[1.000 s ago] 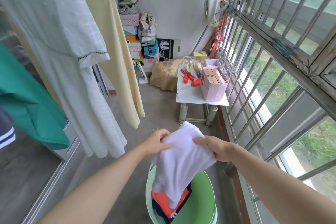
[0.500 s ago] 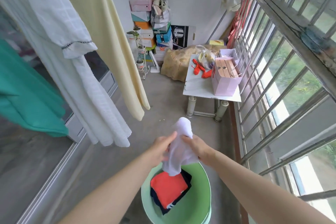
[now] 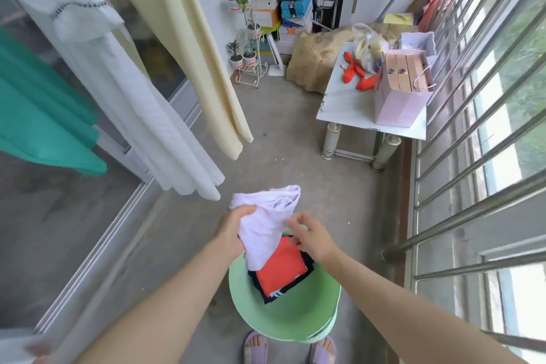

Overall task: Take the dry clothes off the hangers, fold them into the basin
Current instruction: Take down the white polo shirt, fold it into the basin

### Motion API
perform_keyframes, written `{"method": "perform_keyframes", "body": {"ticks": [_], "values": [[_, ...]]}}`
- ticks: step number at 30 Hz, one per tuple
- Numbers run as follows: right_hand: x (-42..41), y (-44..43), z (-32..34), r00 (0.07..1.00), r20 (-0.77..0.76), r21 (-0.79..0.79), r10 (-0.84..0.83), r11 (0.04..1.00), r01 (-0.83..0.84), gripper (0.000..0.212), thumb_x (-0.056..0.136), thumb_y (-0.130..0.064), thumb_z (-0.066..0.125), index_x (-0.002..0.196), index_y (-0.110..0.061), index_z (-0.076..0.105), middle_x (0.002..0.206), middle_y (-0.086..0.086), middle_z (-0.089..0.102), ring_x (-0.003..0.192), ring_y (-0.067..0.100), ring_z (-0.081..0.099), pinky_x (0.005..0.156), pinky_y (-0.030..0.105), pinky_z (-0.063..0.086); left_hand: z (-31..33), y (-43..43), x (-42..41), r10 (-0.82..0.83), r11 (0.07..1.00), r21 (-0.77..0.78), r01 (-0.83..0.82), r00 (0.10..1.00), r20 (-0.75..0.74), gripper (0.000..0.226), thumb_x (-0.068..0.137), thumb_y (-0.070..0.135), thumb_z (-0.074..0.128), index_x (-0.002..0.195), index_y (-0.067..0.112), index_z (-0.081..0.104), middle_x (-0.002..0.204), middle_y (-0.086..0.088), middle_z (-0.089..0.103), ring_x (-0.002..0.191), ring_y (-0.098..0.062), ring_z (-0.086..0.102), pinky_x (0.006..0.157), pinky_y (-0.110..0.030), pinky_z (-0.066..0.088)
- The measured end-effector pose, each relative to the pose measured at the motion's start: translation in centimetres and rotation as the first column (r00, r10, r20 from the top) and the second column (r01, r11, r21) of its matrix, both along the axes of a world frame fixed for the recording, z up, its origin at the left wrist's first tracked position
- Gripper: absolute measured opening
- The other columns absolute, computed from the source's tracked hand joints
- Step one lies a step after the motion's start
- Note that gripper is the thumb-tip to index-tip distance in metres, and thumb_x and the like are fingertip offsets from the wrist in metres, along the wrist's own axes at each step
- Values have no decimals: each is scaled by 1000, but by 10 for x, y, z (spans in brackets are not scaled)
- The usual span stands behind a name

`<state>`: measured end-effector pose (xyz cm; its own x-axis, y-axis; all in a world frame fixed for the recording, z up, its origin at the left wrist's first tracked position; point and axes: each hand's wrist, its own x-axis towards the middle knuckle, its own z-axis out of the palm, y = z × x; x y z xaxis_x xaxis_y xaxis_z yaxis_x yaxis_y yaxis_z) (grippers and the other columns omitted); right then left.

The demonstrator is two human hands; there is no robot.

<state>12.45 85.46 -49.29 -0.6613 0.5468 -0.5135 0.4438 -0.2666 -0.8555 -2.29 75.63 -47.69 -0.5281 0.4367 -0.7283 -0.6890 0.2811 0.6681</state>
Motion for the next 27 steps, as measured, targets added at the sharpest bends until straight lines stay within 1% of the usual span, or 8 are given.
{"method": "perform_keyframes", "body": {"ticks": [3, 6, 9, 13, 15, 19, 23, 27], "values": [[7, 20, -27, 956, 217, -203, -197, 949, 242, 17, 95, -29, 50, 102, -14, 49, 98, 4, 52, 74, 14, 53, 58, 22, 39, 22, -14, -5, -68, 994, 91, 58, 991, 112, 26, 78, 16, 65, 100, 2, 67, 97, -16, 72, 89, -27, 69, 82, -36, 49], [14, 28, -41, 894, 329, -458, -303, 777, 432, 40, 94, -44, 50, 120, -13, 50, 115, 10, 50, 95, 24, 53, 69, 29, 46, 33, -27, -19, -103, 972, 227, 60, 978, 183, 48, 60, 20, 81, 103, 3, 69, 105, -16, 70, 97, -29, 68, 82, -36, 54], [13, 24, -54, 929, 275, -671, -247, 643, 369, 65, 87, -63, 47, 124, -10, 50, 123, 14, 55, 110, 33, 56, 88, 40, 48, 40, -32, -27, -109, 949, 313, 48, 978, 180, 28, 81, 30, 61, 84, 8, 77, 92, -12, 73, 85, -26, 71, 72, -34, 59], [-6, 13, -42, 962, 48, -847, -270, 499, 182, 75, 85, -75, 32, 113, -14, 67, 105, 12, 71, 85, 33, 70, 71, 39, 52, 27, -40, -34, -93, 962, 270, 40, 978, 189, 37, 85, 28, 47, 73, 10, 77, 81, -10, 73, 76, -25, 72, 66, -32, 59], [-18, 8, -30, 968, -59, -868, -246, 491, 72, 74, 84, -74, 34, 108, -15, 72, 110, 12, 70, 90, 32, 70, 78, 42, 52, 18, -49, -43, -137, 965, 244, 93, 976, 168, 23, 70, 29, 68, 76, 9, 77, 83, -11, 72, 80, -27, 71, 71, -32, 58], [-29, 5, -24, 948, -149, -838, -282, 544, 30, 56, 79, -47, 62, 124, -14, 58, 115, 12, 68, 101, 29, 67, 88, 44, 51, 7, -64, -60, -245, 947, 257, 193, 951, 189, 50, 31, 22, 92, 76, 8, 76, 81, -10, 72, 78, -25, 70, 70, -30, 58], [-29, 9, -16, 967, -102, -818, -235, 573, 53, 46, 84, -47, 53, 111, -13, 69, 110, 15, 69, 96, 30, 69, 90, 43, 46, 11, -63, -71, -197, 973, 157, 167, 960, 201, 15, 71, 25, 69, 74, 11, 75, 78, -8, 71, 76, -22, 69, 73, -28, 55], [-38, -2, -5, 986, -113, -789, -123, 614, -14, 46, 86, -44, 49, 96, -8, 76, 98, 17, 71, 86, 28, 70, 83, 36, 52, -6, -44, -71, -136, 987, -94, 127, 985, -103, 16, 85, 23, 59, 72, 16, 52, 66, -2, 55, 70, -18, 52, 57, -23, 44]]}}
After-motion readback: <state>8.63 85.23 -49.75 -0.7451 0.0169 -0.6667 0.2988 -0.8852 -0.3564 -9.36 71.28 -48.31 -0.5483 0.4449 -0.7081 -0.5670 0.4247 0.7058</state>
